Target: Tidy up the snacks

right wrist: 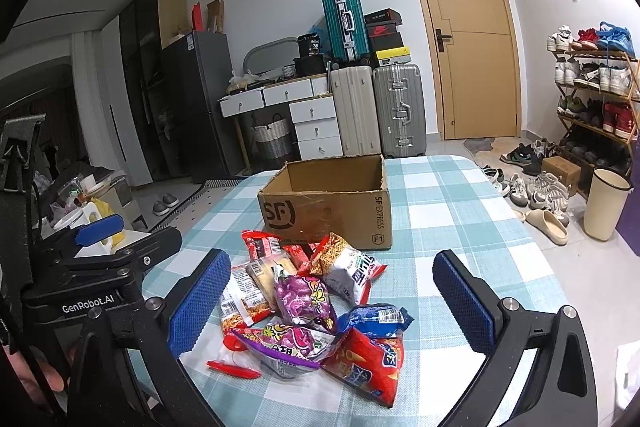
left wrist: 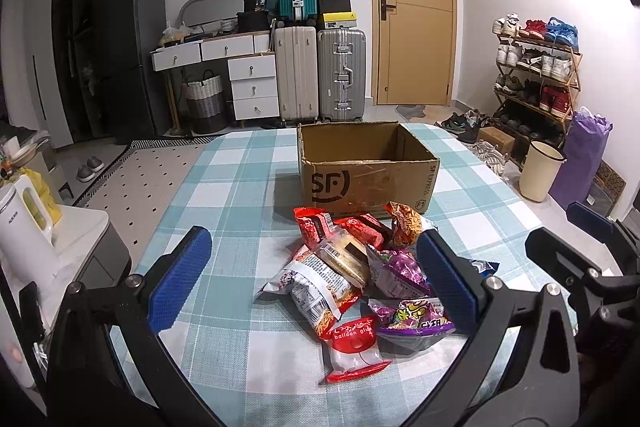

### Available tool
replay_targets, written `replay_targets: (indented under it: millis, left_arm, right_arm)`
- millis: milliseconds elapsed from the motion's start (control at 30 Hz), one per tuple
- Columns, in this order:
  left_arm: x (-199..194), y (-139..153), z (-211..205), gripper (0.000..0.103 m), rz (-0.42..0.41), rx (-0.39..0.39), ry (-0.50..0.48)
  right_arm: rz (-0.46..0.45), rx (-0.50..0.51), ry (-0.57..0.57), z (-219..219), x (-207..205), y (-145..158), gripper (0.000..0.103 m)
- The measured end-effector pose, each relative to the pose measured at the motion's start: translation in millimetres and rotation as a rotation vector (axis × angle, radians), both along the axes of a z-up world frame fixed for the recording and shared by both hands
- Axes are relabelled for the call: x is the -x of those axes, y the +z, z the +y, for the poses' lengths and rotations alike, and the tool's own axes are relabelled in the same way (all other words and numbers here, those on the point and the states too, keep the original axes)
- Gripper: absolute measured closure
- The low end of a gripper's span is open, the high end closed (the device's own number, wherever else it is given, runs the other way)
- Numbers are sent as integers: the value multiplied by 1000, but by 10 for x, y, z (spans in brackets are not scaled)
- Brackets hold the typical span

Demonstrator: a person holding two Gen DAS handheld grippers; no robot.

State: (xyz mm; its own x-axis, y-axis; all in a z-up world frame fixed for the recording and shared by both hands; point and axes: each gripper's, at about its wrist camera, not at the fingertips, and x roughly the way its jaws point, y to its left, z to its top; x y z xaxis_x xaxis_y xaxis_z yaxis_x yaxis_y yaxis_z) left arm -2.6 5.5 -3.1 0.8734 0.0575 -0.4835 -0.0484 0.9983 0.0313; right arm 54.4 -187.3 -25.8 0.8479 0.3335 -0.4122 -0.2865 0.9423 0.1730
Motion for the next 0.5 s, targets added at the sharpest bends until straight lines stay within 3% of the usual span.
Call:
replay_targets:
  millis: [500]
  left_arm:
    - [8,-8,11,1,-7,-6,10]
  right_arm:
    - [4,-2,1,12,6,-9,0]
